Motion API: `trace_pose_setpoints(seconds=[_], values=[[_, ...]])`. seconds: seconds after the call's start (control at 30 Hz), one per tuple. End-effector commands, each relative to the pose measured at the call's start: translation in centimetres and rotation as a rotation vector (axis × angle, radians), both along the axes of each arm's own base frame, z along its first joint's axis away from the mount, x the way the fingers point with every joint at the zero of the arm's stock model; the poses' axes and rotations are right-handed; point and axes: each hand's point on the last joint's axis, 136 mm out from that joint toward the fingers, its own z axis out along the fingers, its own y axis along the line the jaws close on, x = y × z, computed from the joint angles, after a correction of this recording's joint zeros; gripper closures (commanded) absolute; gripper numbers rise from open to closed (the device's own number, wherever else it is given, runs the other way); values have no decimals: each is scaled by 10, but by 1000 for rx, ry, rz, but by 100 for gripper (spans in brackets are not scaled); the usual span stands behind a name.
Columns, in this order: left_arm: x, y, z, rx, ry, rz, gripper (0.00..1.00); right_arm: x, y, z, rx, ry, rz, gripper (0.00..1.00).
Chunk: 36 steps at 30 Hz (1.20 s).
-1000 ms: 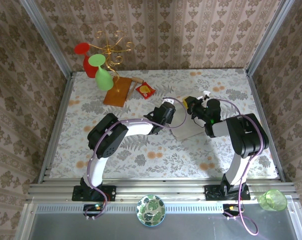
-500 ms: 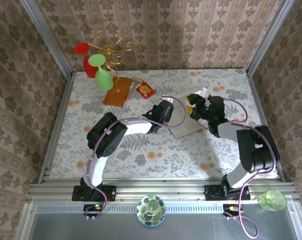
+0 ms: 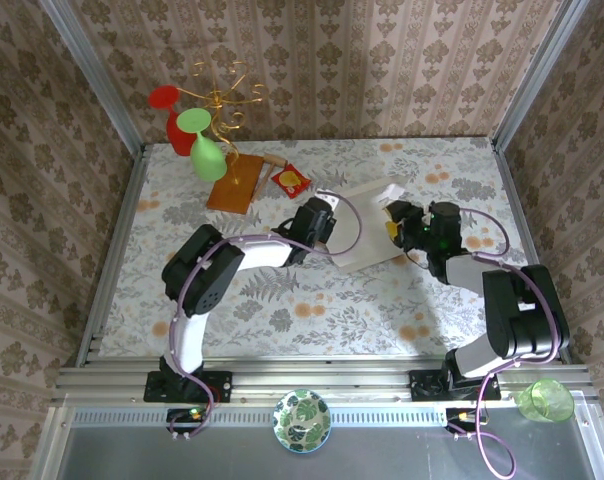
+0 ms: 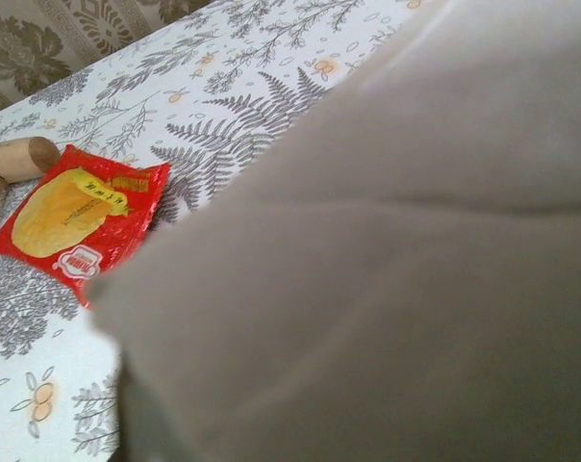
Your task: Fold the paper box
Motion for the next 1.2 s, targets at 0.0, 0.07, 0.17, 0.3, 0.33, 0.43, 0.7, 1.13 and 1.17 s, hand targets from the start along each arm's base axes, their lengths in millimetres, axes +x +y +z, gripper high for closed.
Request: trace_pose_setpoints(seconds=[0.0, 0.07, 0.17, 0.3, 0.33, 0.43, 0.7, 1.13, 1.17], values=[[-2, 10, 14, 0, -6, -82, 100, 9, -16, 30, -31, -71, -20, 47], [-3, 15, 18, -4, -6, -103, 100, 10, -26, 40, -58, -70, -33, 47], [-8, 17, 23, -4, -1, -153, 100, 14, -34, 50, -152, -37, -9, 48], [-19, 21, 25, -47, 42, -225, 100, 25, -35, 55, -227, 17, 26, 49], [-21, 23, 25, -59, 56, -238, 100, 28, -34, 56, -241, 34, 27, 49], [-29, 26, 27, -98, 98, -280, 100, 34, -26, 57, -270, 54, 49, 50], [-38, 32, 17, -69, 178, -311, 100, 20, -8, 47, -354, 148, 67, 52], [-27, 33, 3, 14, 173, -265, 100, 14, -3, 46, -383, 150, 77, 54], [-26, 32, 2, 24, 170, -260, 100, 14, -3, 46, -381, 150, 79, 54]])
